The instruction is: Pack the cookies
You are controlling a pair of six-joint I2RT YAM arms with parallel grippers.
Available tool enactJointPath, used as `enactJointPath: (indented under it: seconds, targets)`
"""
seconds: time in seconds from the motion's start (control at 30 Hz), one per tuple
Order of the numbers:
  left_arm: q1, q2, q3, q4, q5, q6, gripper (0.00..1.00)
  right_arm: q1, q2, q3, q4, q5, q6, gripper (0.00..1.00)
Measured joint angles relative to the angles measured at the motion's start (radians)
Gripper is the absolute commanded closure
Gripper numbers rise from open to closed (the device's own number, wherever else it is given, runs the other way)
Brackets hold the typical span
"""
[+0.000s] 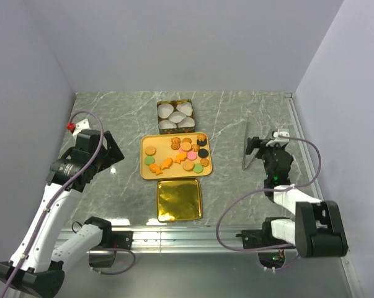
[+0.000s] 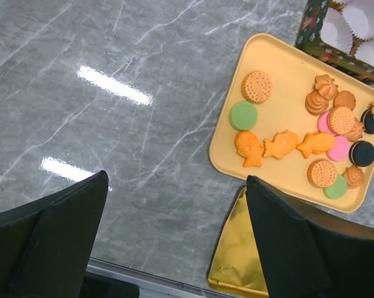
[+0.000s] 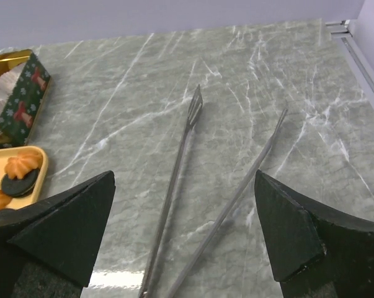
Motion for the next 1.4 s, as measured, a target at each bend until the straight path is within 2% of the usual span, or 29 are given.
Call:
enactJointPath:
  seconds: [0.1,0.23,0.33,0.47,0.57,0.6,0.67,0.7,0.87,0.97,1.13,1.4]
  targets:
    - [-0.001,-0.003,0.020,0.002,-0.001,0.003,0.00,0.024,-0.085,0.110,-0.210,0.008,0.015,0.00]
    - [-0.006,-0.044,0.069,0.020,0.056,0.058,0.01,0.037,-0.129,0.461,-0.598,-0.008,0.050,0.00]
    - [-0.009,-0.116,0.071,0.016,0.046,0.035,0.01,0.038,-0.128,0.739,-0.817,0.042,0.130,0.00]
    - [-0.009,-0.203,0.063,-0.001,0.035,-0.023,0.00,0.017,-0.074,1.034,-1.081,0.119,0.275,0.01]
    - [-0.009,-0.200,0.057,-0.021,0.060,-0.028,0.01,0.006,0.014,1.162,-1.272,0.137,0.347,0.06]
    - [-0.009,-0.183,0.057,-0.033,0.064,-0.029,0.01,0.005,0.051,1.184,-1.326,0.135,0.365,0.10]
    - [-0.009,-0.145,0.056,-0.060,0.079,-0.029,0.01,0.005,0.127,1.201,-1.428,0.114,0.388,0.11]
    - [-0.009,-0.129,0.053,-0.071,0.087,-0.027,0.01,0.005,0.185,1.201,-1.481,0.098,0.396,0.00]
    - [-0.009,-0.130,0.015,-0.100,0.151,-0.026,0.01,0.005,0.424,1.167,-1.679,0.027,0.423,0.00]
    - [-0.009,-0.166,0.011,-0.107,0.186,-0.026,0.01,0.005,0.470,1.130,-1.757,0.002,0.436,0.00]
    - [-0.009,-0.209,0.011,-0.135,0.212,-0.027,0.01,0.005,0.487,1.141,-1.792,-0.023,0.437,0.00]
    - [-0.009,-0.205,0.009,-0.155,0.216,-0.038,0.00,0.005,0.644,1.161,-1.817,-0.013,0.433,0.00]
